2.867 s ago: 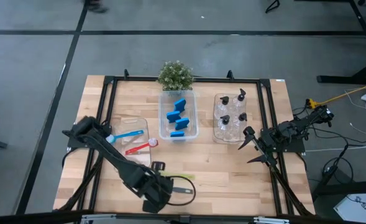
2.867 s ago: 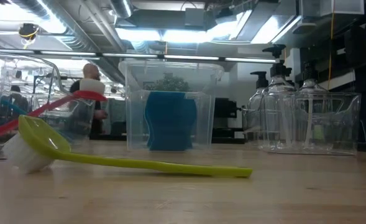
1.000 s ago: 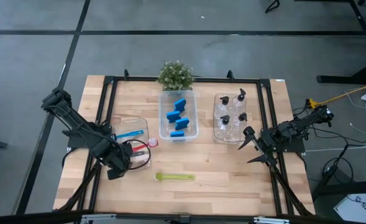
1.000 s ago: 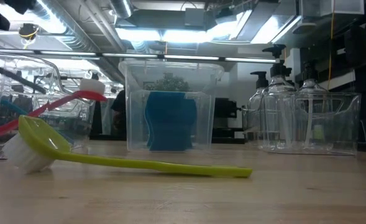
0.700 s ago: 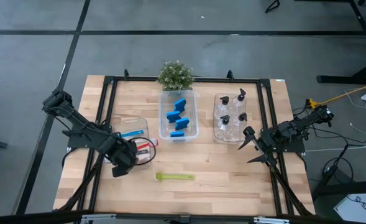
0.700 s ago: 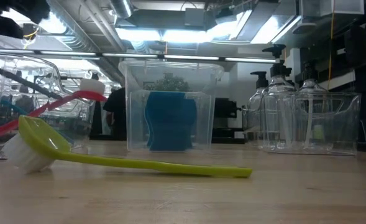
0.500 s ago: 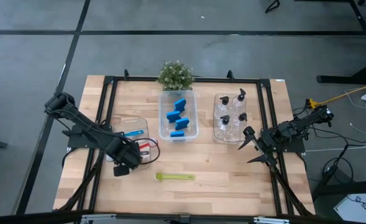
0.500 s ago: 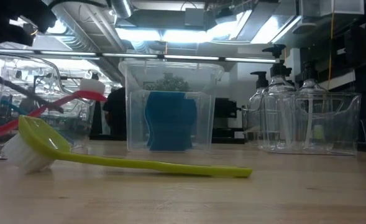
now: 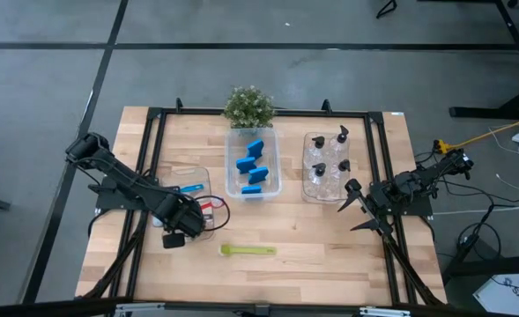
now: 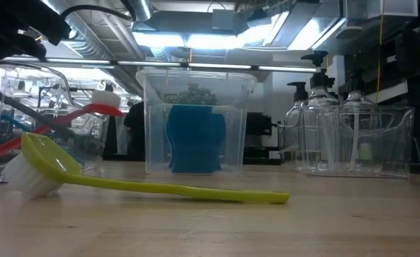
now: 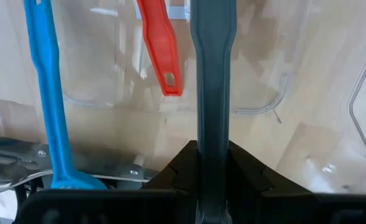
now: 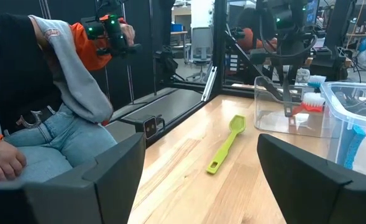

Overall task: Pick & Place Kitchen Sink Supplies
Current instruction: Put the gray brush into the left transparent bin

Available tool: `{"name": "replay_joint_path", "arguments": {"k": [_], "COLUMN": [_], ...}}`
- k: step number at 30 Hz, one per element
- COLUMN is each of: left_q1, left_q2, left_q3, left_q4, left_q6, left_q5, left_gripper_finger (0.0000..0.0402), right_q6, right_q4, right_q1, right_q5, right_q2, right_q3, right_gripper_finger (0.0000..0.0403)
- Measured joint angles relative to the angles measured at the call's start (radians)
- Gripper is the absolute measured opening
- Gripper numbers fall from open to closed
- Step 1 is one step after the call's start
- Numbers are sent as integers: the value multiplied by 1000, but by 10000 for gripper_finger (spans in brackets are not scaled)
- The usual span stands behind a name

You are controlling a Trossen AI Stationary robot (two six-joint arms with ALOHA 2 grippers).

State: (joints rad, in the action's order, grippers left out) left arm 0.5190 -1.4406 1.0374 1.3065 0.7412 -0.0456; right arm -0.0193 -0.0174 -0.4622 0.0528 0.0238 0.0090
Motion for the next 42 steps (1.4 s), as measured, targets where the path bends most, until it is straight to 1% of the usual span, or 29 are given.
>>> {"name": "replay_joint_path", "arguments": {"k": [11, 18, 23, 28, 33, 42], "left_q1": [1, 1, 1, 1, 1, 3], "left_q2": [0, 1, 1, 1, 1, 1], "left_q3": [-5, -93, -97, -97, -97, -97], "left_q4": [0, -44, -83, -81, -81, -91], "left_q6": [5, 31, 7, 9, 54, 167], "left_q5": [24, -19, 29, 90, 106, 82], "left_gripper_finger": [47, 47, 50, 68, 80, 83], "right_q6": [0, 0, 0, 0, -1, -2], "right_q4": [0, 0, 0, 0, 0, 0], "right_q1": [0, 0, 0, 0, 0, 0], "right_q5": [0, 0, 0, 0, 0, 0], "right_q2": [0, 0, 0, 0, 0, 0], "right_q3": [0, 0, 0, 0, 0, 0], "right_gripper_finger": [308, 308, 308, 308, 308, 308]}}
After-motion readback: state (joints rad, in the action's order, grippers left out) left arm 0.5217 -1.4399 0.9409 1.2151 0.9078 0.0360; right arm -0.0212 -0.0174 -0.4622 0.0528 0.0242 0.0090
